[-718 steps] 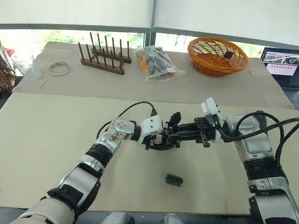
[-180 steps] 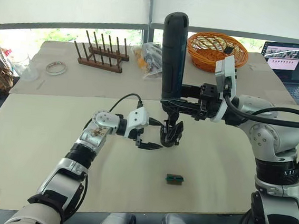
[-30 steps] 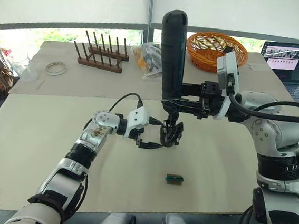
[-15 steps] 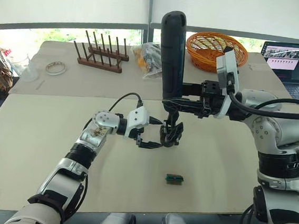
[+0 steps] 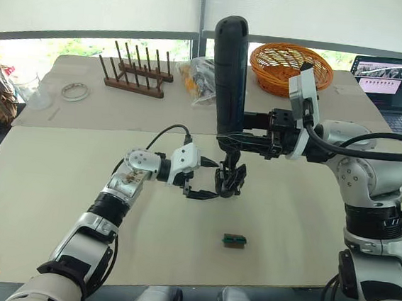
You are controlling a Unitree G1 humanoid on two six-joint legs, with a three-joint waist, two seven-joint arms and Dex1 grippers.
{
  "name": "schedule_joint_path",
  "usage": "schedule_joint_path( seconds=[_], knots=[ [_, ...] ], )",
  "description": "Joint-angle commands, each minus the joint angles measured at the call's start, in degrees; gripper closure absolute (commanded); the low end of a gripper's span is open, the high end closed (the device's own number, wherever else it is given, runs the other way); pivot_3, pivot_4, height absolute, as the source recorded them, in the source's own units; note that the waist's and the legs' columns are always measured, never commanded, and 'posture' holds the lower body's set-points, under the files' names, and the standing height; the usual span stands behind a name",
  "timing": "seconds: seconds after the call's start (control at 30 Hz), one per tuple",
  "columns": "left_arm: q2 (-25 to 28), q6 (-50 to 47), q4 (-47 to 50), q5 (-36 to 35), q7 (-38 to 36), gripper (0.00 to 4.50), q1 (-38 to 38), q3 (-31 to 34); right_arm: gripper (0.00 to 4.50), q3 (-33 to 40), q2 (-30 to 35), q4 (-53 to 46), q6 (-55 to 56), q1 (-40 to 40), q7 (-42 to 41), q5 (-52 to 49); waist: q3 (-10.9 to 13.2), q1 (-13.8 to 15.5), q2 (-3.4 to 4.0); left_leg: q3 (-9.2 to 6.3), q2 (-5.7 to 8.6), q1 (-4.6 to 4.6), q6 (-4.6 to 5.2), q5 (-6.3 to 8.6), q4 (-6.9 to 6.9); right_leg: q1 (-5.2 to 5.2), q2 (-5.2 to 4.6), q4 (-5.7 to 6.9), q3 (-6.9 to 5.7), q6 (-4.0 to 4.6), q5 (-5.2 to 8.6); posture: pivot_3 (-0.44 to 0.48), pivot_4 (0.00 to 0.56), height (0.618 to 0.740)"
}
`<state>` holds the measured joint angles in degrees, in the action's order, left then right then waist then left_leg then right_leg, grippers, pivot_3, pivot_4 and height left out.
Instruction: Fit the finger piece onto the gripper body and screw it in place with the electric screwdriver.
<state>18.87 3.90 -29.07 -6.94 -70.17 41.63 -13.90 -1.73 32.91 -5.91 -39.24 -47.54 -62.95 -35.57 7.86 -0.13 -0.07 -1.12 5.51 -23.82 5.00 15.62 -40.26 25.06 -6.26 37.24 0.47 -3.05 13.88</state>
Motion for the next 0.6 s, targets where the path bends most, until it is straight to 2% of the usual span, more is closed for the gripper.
schedule_joint_path(
  seconds=[0.03,0.6],
  knots=[
    [0.19,1.25,2.01,-0.31,0.27,0.0,0.04,0.6,2.59,1.24,-0.25,-2.26,0.35,-1.71,0.13,-1.53,0.0,0.0,0.0,0.0,0.0,0.0,0.0,0.0,0.0,0.0,0.0,0.0,0.0,0.0,0.0,0.0,0.15,0.74],
    [0.08,1.1,1.84,-0.34,0.33,0.0,0.34,0.65,2.59,0.98,0.29,-1.56,1.38,-0.97,-1.22,-0.12,0.0,-0.02,0.0,0.0,0.0,0.0,0.0,0.0,0.0,0.0,0.0,0.01,-0.01,0.0,0.0,0.0,0.15,0.74]
  ],
)
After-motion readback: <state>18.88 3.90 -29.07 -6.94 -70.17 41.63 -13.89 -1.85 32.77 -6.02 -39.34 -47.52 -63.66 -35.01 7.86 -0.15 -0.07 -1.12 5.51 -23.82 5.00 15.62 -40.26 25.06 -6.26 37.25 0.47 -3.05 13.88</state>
